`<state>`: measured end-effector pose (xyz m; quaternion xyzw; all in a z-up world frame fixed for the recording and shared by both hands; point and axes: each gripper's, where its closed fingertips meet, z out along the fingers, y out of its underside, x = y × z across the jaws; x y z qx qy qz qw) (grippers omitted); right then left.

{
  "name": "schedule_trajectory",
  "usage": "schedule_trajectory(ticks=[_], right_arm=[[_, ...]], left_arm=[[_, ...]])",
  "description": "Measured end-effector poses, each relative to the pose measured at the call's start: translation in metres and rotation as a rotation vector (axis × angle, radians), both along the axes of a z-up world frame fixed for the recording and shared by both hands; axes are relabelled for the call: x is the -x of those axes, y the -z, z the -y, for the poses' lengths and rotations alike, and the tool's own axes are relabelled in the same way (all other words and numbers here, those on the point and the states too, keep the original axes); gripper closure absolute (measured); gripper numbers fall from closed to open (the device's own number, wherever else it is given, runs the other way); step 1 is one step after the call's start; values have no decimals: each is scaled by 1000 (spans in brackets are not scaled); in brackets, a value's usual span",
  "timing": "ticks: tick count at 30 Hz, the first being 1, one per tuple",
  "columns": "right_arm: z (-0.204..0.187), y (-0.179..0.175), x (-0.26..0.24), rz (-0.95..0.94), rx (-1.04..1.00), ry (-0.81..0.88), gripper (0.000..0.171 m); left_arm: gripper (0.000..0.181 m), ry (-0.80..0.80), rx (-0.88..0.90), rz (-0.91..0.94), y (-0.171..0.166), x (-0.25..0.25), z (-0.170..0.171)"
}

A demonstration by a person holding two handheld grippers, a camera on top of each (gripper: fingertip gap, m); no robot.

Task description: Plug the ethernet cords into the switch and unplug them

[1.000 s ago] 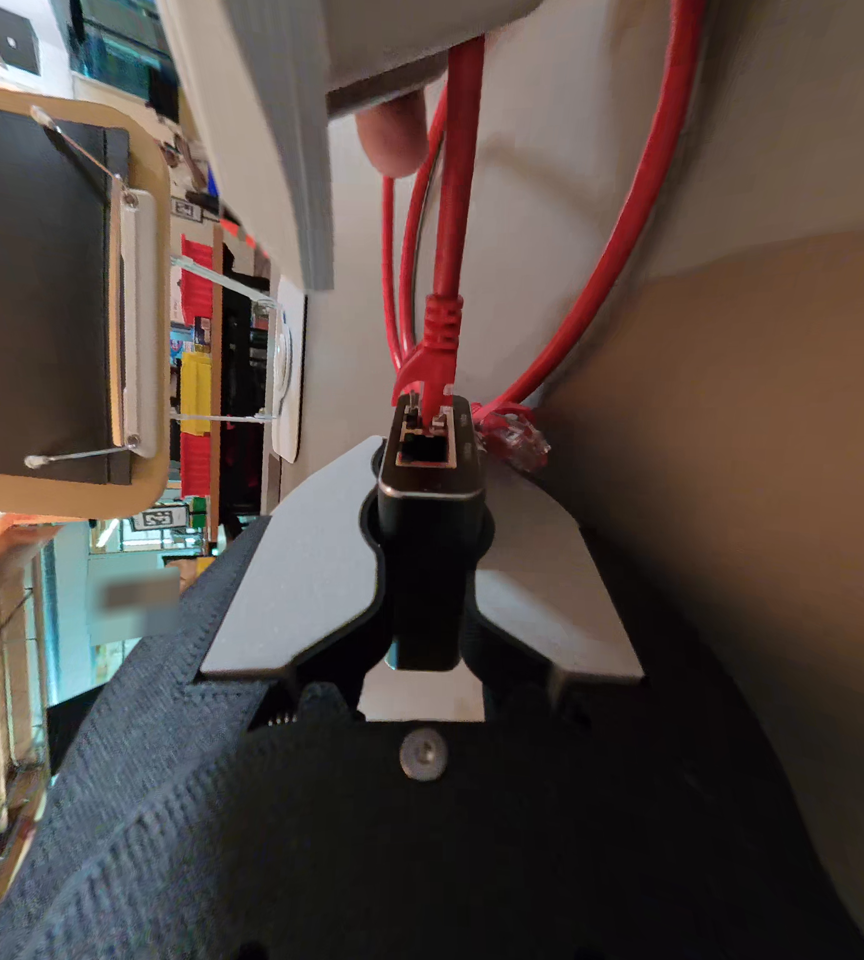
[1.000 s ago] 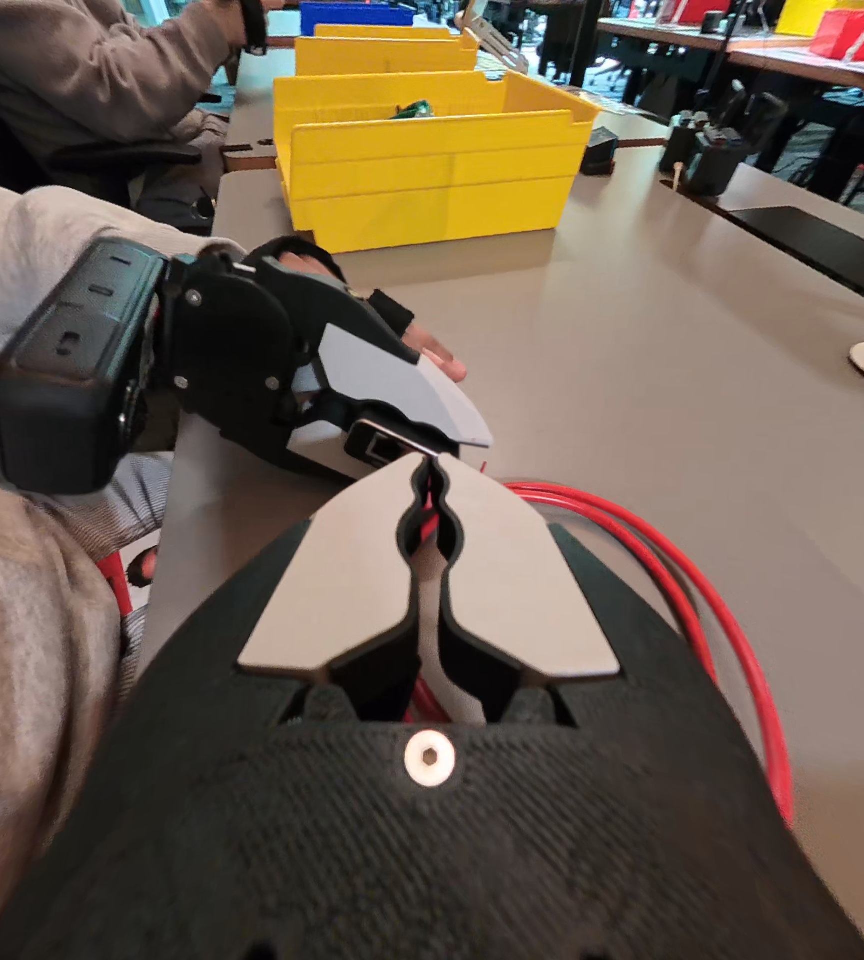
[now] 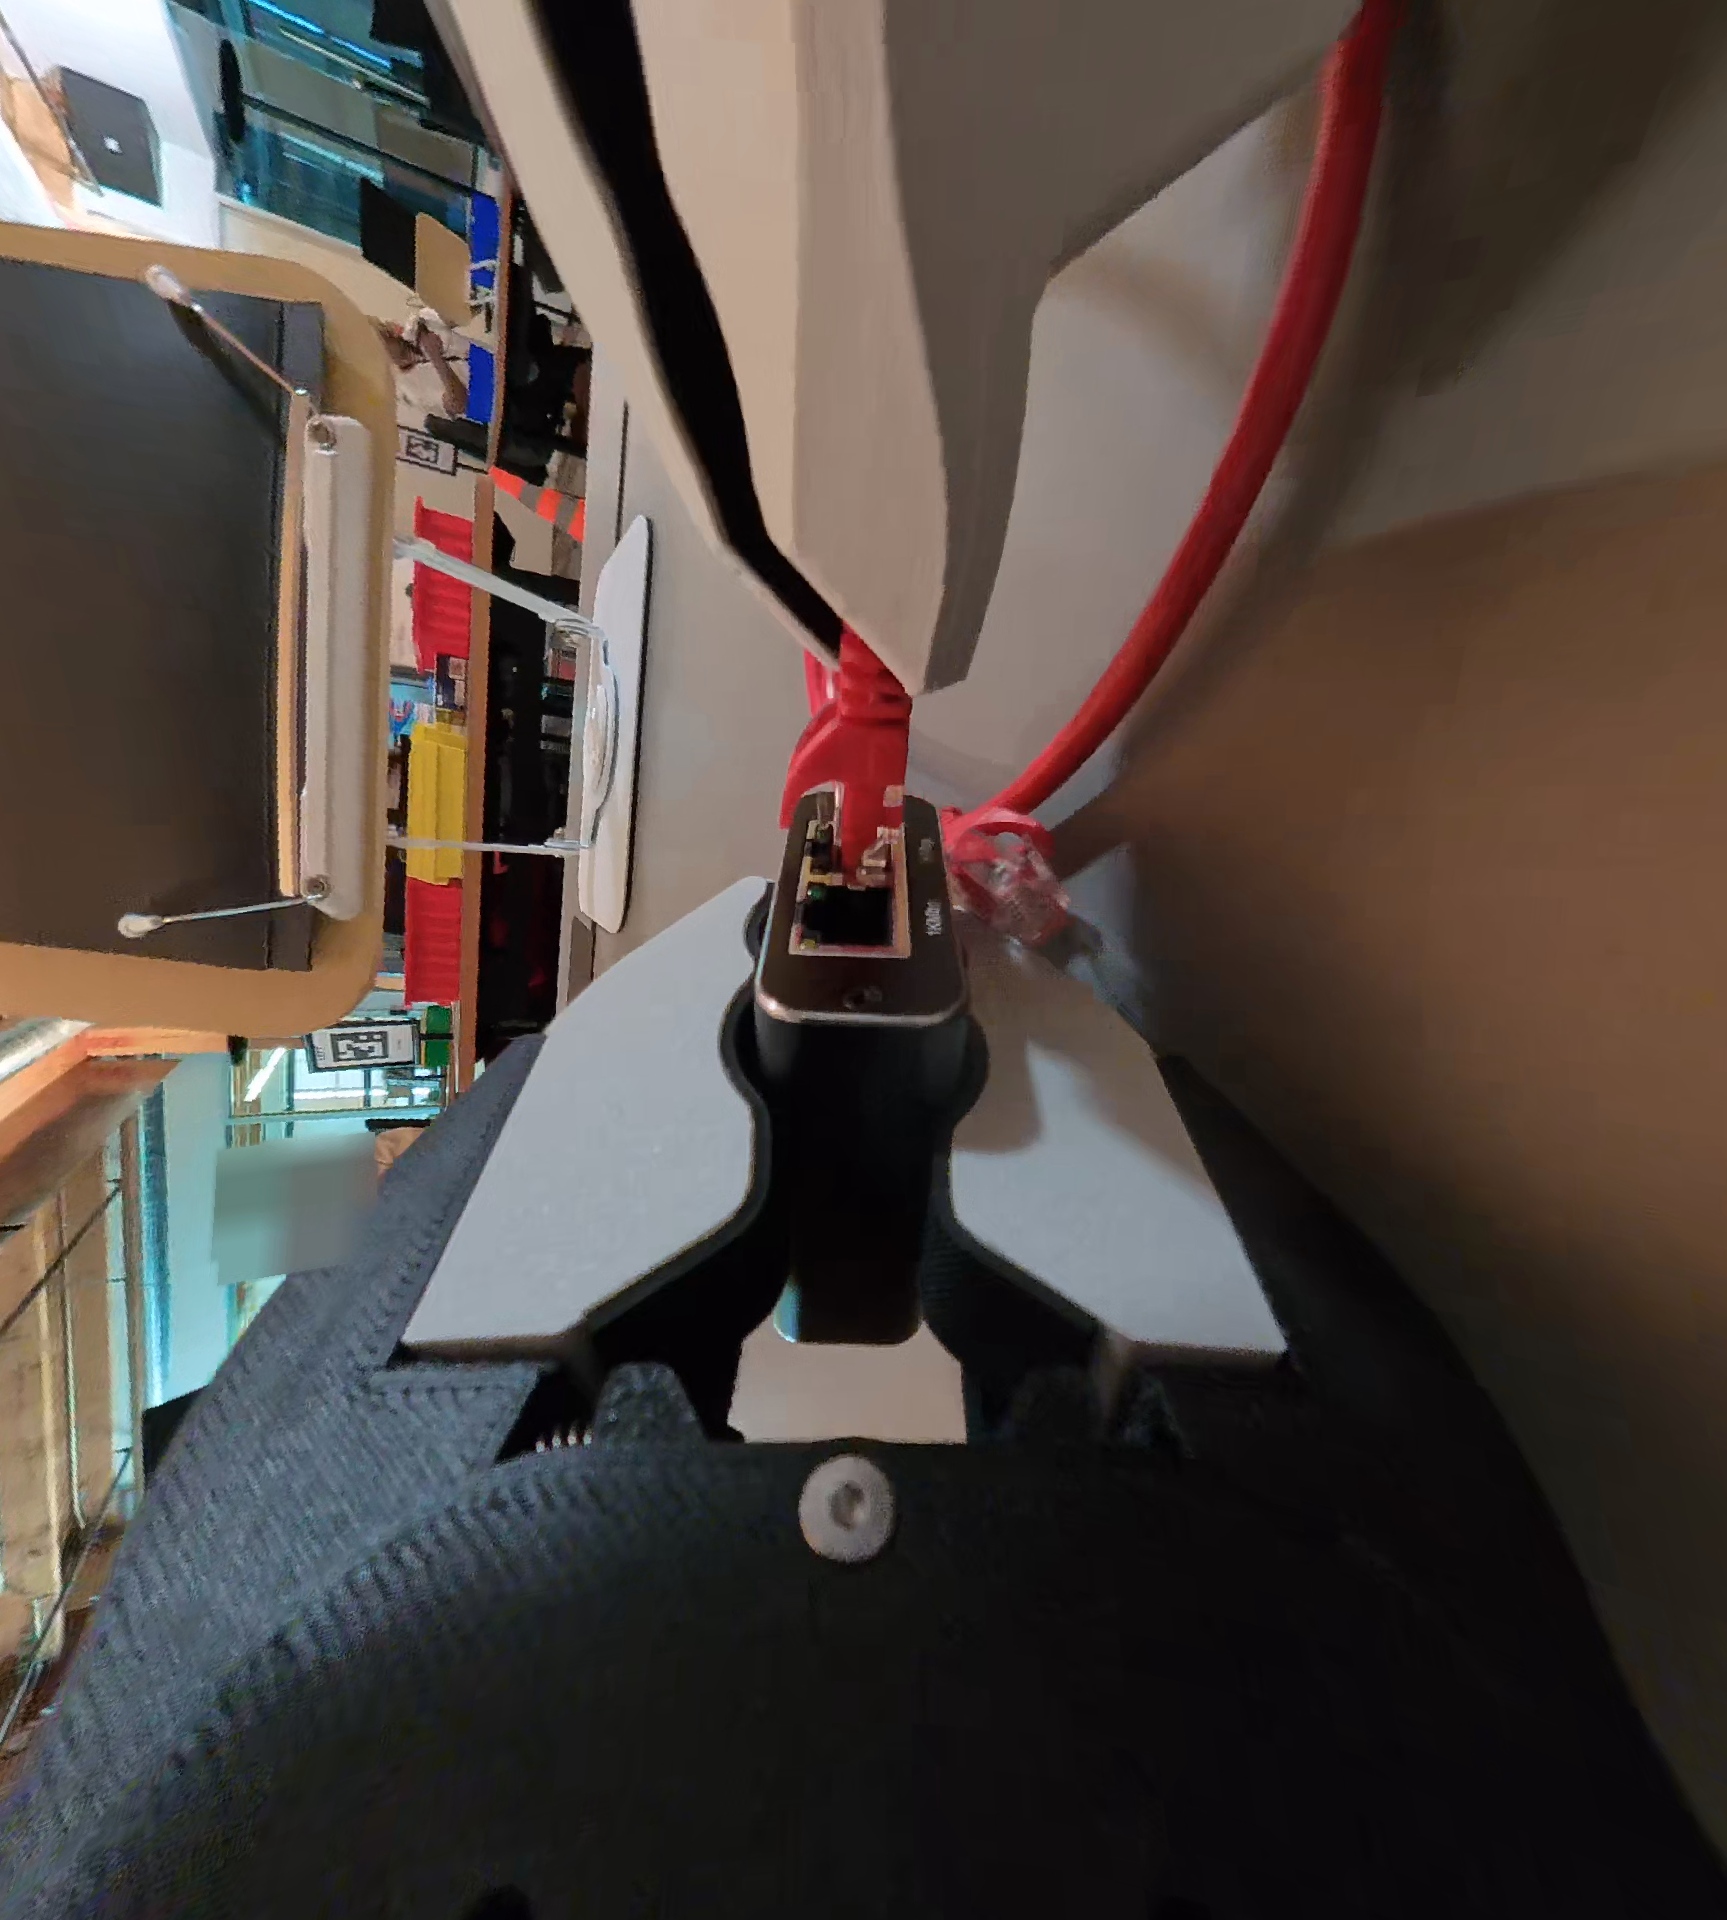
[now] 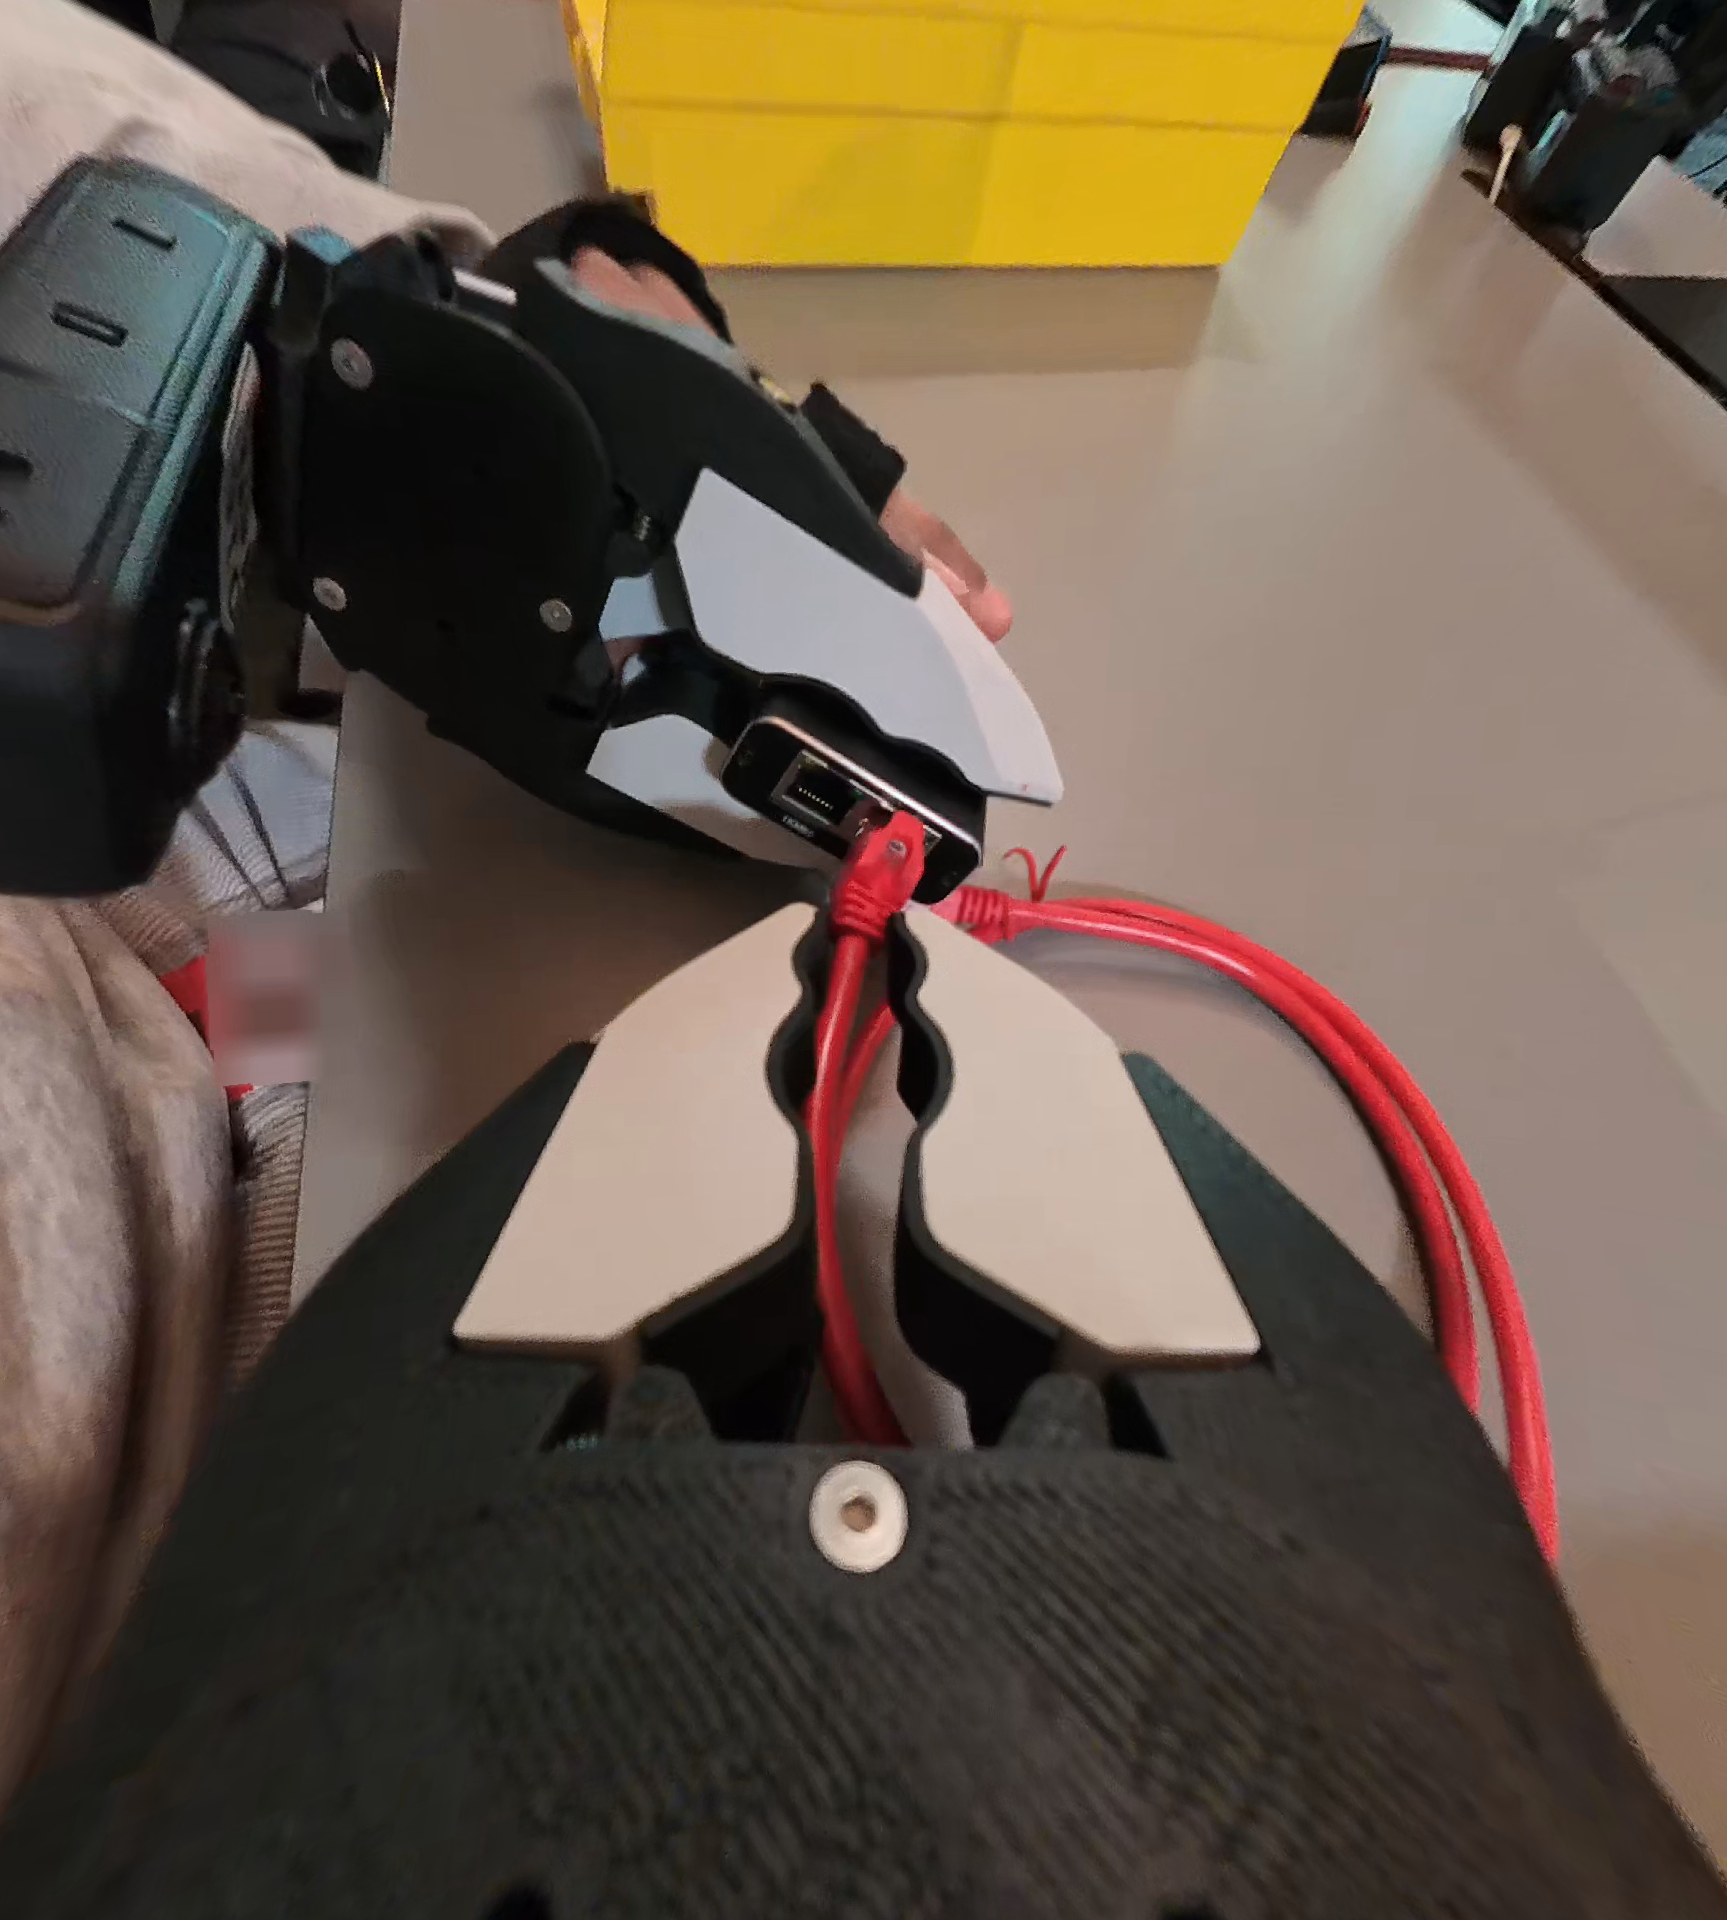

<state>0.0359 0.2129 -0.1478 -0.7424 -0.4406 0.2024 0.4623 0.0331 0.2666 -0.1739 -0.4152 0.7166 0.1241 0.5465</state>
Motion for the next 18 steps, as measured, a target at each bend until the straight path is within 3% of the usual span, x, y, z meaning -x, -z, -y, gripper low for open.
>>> schedule_trajectory(ticks=[5,9,14,18], right_arm=[[-3,-20,2,-125,-5,24,161],[0,-7,2,-30,-3,16,161],[-3,-13,1,-72,-6,26,161],[-8,-12,1,-32,-78,50,160]], left_arm=[[156,-7,62,102,-14,-1,1],[156,3,34,34,-2,-2,4],[156,-12,69,67,-8,-2,2],[155,-18,-42,10,-13,1,-7]])
